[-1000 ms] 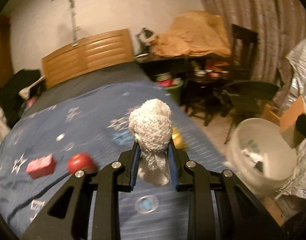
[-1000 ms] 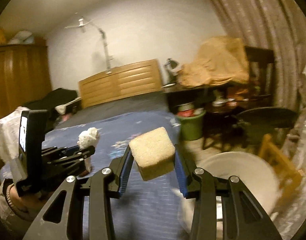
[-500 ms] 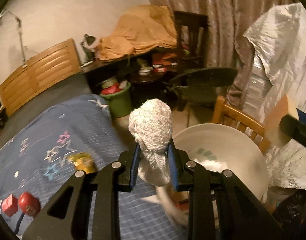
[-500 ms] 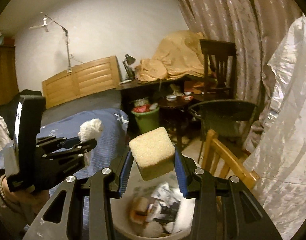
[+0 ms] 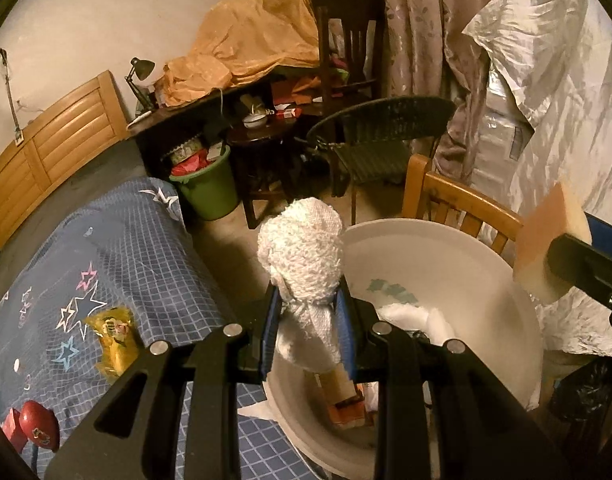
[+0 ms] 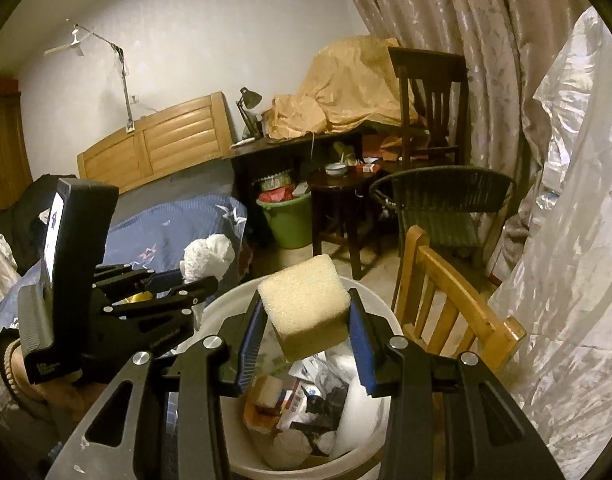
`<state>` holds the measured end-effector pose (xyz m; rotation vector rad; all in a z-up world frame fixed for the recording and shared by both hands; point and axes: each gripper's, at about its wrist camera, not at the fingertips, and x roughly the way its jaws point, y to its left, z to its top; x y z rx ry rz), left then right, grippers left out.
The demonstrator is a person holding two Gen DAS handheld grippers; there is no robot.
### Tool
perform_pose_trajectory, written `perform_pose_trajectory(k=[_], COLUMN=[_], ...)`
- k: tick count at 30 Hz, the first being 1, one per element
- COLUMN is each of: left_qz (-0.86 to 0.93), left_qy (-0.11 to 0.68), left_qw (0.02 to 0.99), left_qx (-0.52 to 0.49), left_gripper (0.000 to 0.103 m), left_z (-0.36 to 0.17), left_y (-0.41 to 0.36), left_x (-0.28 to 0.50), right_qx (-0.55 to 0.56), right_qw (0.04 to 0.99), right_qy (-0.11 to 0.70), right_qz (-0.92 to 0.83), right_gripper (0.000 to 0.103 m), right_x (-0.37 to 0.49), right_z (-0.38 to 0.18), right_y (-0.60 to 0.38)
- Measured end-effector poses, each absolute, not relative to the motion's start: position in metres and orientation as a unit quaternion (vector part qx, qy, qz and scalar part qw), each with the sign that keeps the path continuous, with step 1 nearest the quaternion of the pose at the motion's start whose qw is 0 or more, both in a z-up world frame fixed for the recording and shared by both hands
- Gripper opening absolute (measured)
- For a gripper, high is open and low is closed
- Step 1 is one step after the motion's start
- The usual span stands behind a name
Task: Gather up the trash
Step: 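Open the left tool into the bucket while the right tool releases the foam cube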
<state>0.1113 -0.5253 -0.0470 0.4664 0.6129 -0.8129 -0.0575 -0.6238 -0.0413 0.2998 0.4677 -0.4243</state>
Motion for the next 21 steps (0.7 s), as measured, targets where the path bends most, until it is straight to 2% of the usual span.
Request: perform_pose_trajectory(k=[4,8,9,10,11,12,21], left_qz=[-0.385,-0.389,-0.387,-0.384,-0.382,-0.379,-0.375], left_qy=[0.298,0.312,0.315,0.316,0.312,0.305,0.295], left_qw=[0.845,0.835,0.835,0.836,0.839,0.843,0.848], left_qx=[0.223,0.231,0.232,0.232,0.231,0.228,0.23], left_gripper=[0.025,0.031,0.044,0.054,0.072,0.075,0.075], left_z=[-0.052,-0.06,-0.061,-0.062,-0.062,-0.061,-0.058], left_y=[-0.527,-0.529,-0.53,-0.529,-0.528,-0.526,-0.519], left_x=[0.112,0.116,0.116,0.116,0.116,0.115,0.109], right_qx=[0.15,0.148,0.146,0.145,0.146,0.15,0.156], right_qw=[0.937,0.932,0.93,0.928,0.927,0.927,0.927], right_qy=[0.239,0.265,0.271,0.273,0.271,0.267,0.258], right_qz=[-0.207,-0.196,-0.2,-0.208,-0.214,-0.217,-0.223], right_gripper=[0.042,0.044,0.045,0.058,0.067,0.068,0.068], right_x=[-0.054,-0.044,-0.042,-0.041,-0.042,-0.043,-0.052], right_z=[-0.047,-0.057,-0.059,-0.06,-0.061,-0.061,-0.059], right_y=[-0.617,-0.615,-0.615,-0.616,-0.616,-0.617,-0.615])
